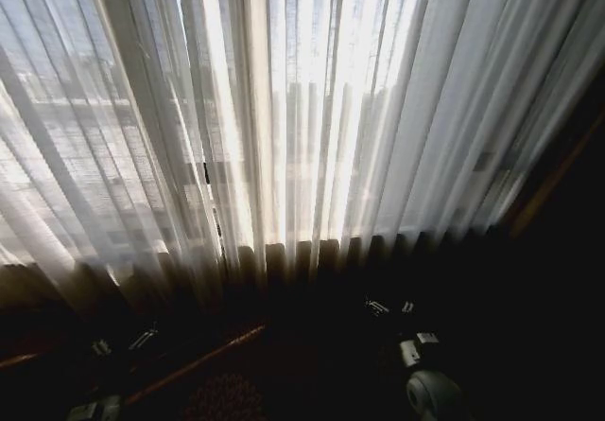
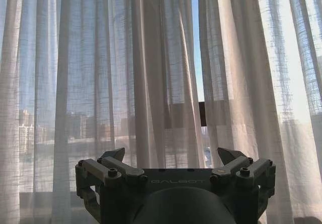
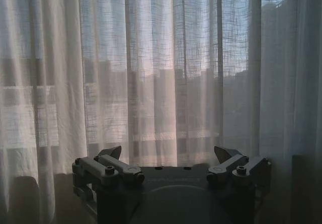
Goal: Open the curtains by pulling them apart, changing their state from closed to fully open.
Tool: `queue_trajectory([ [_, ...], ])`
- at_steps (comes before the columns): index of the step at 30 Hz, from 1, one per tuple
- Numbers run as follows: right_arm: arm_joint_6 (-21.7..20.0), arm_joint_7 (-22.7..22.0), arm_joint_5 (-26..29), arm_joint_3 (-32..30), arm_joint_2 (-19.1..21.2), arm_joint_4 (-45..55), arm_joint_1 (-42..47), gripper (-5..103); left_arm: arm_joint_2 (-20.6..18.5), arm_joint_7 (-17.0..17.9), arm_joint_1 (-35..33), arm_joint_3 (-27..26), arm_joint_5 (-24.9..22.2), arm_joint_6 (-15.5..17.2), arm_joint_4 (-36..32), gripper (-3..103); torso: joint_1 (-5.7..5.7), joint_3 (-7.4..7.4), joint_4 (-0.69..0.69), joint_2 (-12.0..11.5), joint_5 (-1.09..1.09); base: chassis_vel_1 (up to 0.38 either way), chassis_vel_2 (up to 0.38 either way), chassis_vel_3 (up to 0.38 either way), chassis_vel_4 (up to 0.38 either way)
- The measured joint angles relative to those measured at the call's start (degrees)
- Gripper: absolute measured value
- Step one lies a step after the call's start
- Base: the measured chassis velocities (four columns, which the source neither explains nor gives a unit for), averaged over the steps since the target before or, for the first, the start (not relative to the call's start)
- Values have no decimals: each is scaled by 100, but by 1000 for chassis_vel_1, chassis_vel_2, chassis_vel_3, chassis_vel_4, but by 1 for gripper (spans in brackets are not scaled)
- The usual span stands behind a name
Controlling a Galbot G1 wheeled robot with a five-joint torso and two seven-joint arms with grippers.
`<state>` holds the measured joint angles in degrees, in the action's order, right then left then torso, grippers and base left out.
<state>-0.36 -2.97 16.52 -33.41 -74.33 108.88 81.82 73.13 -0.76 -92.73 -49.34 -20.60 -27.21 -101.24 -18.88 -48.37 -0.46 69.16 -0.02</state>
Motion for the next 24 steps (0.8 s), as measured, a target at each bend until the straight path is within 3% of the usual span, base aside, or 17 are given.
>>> queue_trajectory([
  [9,-7,439,-72,-71,59,72,49,100,0,0,0,0,0,0,0,100,0,0,0,0,0,0,0,0,0],
  [24,-3,599,-76,-66,44,145,111,100,0,0,-1,0,0,0,0,100,1,1,0,1,0,-53,44,53,-43],
])
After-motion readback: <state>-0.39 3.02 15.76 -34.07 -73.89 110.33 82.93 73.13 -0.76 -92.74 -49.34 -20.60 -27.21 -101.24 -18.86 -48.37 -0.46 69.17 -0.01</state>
